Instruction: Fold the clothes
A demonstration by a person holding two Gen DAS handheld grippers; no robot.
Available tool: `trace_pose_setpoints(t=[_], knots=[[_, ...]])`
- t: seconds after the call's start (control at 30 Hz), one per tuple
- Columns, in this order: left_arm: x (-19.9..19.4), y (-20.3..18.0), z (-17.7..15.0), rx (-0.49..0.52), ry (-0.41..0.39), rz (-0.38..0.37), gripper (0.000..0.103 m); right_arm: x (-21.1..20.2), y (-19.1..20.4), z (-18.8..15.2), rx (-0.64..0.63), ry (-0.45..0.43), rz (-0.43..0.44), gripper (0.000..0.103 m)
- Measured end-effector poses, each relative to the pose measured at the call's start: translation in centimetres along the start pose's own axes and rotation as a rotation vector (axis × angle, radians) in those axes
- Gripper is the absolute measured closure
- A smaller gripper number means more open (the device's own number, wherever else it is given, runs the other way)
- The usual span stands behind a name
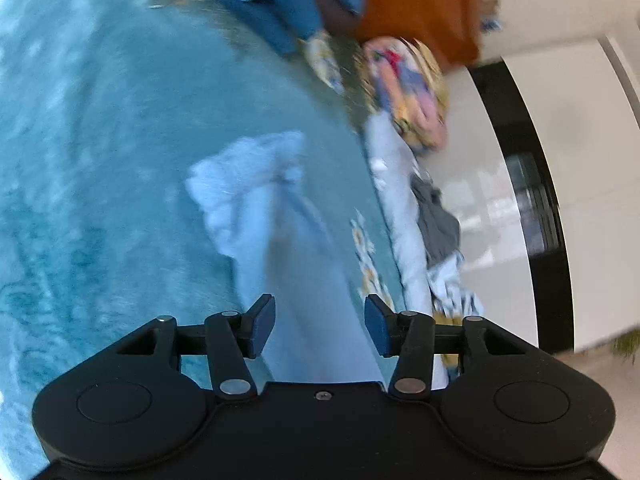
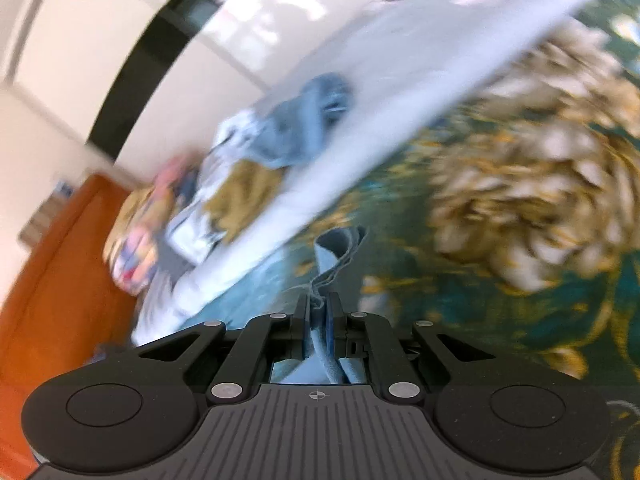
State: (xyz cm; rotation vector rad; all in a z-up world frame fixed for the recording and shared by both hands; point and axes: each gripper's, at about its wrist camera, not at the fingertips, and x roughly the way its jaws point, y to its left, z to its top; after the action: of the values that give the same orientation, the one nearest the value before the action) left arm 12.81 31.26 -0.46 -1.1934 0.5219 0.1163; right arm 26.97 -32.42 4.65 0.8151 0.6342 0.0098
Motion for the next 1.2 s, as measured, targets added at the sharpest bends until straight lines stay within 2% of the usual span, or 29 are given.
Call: trace_pose_setpoints(t=[0.1,0.2,0.4,0.6,0.77,1.03,1.13,1.2], knots=[[0.4,-1.5,-0.5,0.054,0.032,-0.031,0.05,0.7,4.1,-1.2,-0.099,0.029,0.048,0.097],[0.7,-1.9,-1.3,0.059,0.065,-0.052,0.049,2.1,7.9,-3.3,-0.184,0.081,0.098,0.097],[0.1,-1.1,-1.8,0.052,0.085,-0.051,0.046,4.8,13.2,-8.4,-0.243,0.202,0.212,0.097],[-0.7,0.1,-1.4,0.035,0.079,-0.047,0.045,7.6,15.3,-14.8,-0.322,0.356,0.178,0.097],[-0.7,0.5,-1.3,0.027,0.09,-0.039,0.043,8.9,15.5,-18.7,-0.346,0.441,0.132,0.097],[-0.1,0.0,-2.0,0.05,0.122,-0.032,0.042,10.2,14.8,-20.0,-0.385,0.493,0.091,0.095],[0.5,-1.3,-2.6,0.08,0.144,-0.041,0.041,9.5,14.5,-18.9,-0.363,0.495,0.141,0.088],[1.3,-2.6,-2.9,0.105,0.168,-0.055,0.04,8.2,14.3,-17.5,-0.348,0.467,0.189,0.083]])
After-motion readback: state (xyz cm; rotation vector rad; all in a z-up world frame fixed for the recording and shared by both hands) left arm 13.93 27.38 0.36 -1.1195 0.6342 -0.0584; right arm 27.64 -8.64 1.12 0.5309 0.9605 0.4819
